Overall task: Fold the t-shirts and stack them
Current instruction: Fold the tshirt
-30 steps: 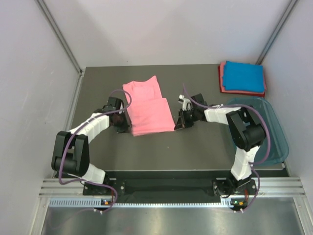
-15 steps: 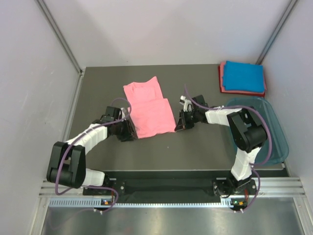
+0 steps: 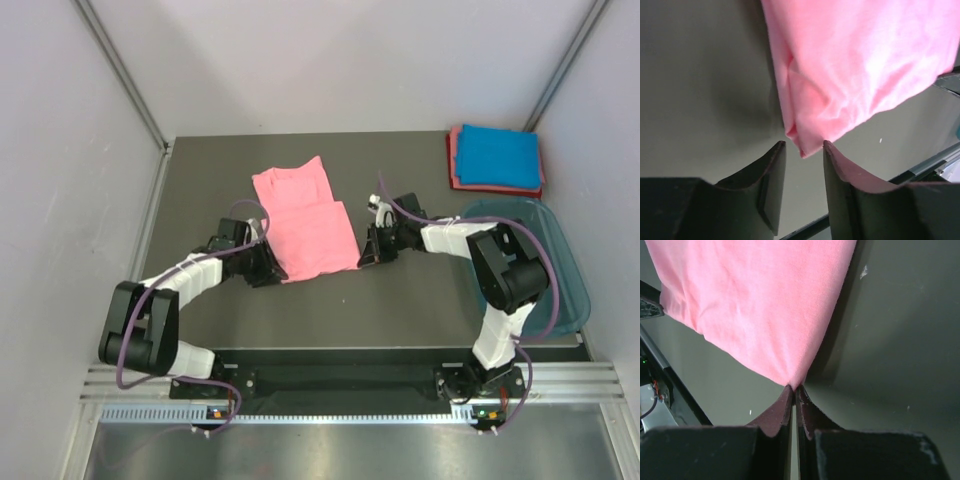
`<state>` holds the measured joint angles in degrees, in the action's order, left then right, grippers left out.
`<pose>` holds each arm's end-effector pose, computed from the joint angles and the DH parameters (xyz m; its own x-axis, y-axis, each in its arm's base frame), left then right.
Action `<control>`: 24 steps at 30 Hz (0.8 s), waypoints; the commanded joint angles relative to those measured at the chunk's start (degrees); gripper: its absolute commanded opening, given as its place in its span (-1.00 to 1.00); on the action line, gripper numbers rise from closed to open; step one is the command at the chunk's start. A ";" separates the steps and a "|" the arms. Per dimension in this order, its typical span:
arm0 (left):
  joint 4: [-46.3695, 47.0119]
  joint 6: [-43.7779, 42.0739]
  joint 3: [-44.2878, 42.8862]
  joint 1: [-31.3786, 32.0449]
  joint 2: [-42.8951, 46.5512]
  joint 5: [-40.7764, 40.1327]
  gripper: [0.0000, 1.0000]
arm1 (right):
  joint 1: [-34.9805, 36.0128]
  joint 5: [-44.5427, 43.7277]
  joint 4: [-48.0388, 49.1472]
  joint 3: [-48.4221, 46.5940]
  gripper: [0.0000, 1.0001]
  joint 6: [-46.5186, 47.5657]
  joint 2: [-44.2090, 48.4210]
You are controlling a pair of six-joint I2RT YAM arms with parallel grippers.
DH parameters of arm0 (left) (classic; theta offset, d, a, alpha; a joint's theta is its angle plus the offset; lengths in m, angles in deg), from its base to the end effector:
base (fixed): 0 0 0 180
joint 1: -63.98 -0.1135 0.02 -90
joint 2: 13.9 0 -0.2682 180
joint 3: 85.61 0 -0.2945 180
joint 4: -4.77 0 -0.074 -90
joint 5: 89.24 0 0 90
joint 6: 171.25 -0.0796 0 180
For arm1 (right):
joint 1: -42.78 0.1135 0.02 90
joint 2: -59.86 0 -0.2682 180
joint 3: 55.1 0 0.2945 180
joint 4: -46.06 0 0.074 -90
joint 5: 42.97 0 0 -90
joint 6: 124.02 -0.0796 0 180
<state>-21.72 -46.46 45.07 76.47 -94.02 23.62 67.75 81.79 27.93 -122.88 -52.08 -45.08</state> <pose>0.2926 -0.0965 0.1029 -0.9053 -0.3380 -0.2573 -0.1367 0.8054 -0.5768 0.3464 0.2114 0.0802 -0.9072 -0.1415 -0.3961 -0.3785 0.6853 0.6221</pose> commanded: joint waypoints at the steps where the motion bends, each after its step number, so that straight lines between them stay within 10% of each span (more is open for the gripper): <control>1: 3.40 1.07 0.47 0.43 -1.79 -0.70 -0.21 | 0.17 0.31 -0.57 -1.89 -1.00 0.66 3.08; 6: -1.85 1.34 -1.81 0.43 -3.38 -3.15 -1.00 | 0.25 -0.75 -2.59 -0.31 -1.00 0.40 5.01; 16: -24.36 2.83 -5.86 3.58 -3.29 -11.51 -1.00 | 3.06 -6.37 -1.98 11.72 -1.00 -3.64 13.71; 24: -28.39 8.44 -2.16 9.12 -4.44 -11.59 -0.61 | 5.17 -9.71 0.30 20.78 -1.00 -7.95 20.83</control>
<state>-43.06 -41.35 40.81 83.11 -99.02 16.10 72.02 75.41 27.04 -103.80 -57.83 -28.14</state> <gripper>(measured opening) 0.180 0.010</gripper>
